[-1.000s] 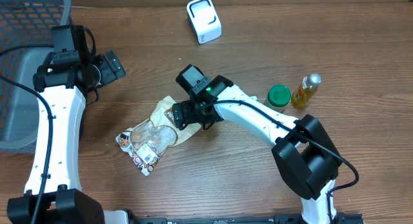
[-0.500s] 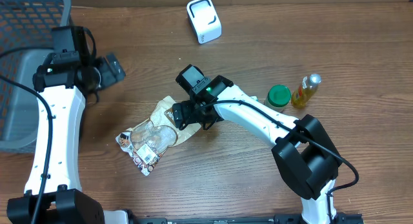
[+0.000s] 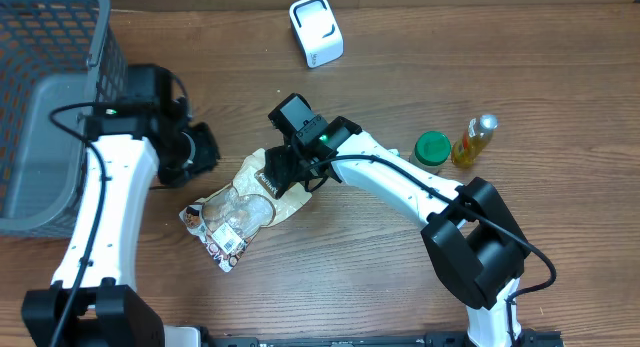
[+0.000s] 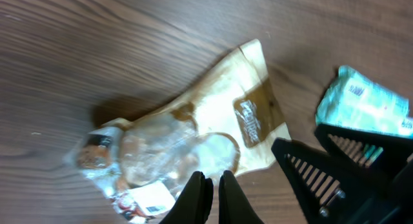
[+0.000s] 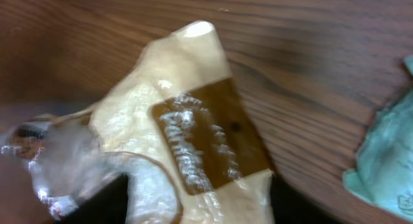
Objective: Scan the item barcode
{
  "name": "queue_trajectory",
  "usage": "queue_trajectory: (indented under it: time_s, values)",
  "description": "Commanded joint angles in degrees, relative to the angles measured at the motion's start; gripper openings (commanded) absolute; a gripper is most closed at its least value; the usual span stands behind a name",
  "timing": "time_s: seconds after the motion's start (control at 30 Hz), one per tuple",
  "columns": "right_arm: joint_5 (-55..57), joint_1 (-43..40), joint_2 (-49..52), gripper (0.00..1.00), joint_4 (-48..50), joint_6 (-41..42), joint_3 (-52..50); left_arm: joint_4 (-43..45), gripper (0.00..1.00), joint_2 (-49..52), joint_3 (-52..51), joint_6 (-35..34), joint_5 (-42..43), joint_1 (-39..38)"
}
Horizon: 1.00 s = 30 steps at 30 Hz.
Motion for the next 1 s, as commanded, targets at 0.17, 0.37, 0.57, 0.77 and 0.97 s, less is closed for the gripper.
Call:
queue_trajectory:
  time_s: [0.17,0.37,0.57,0.77,0.97]
  values:
    - [-5.73,3.34,-0.87,0.24,1.44,-2.93,-0.11,5.57,0.04,0.70,-5.99,-2.95,1.88,-3.37]
    - [-2.40,5.64,2.29,0.17,4.37,-7.56,-0.15,4.98,0.04,0.70,-7.34,-3.41,1.60,-3.43]
    - [-2.05,5.64,4.63,0.13,8.04,-7.58,-0.15,4.39,0.04,0.70,-8.22,-6.34,1.53,-5.92]
    - [-2.03,5.62,6.73,0.13,8.70,-8.35,-0.15,7.50,0.04,0.70,-11.98,-9.07,0.90,-10.67]
    - [0.94,5.57,6.99,0.13,8.41,-8.37,-0.20,12.72,0.04,0.81,-15.91,-10.95,-1.99,-15.32]
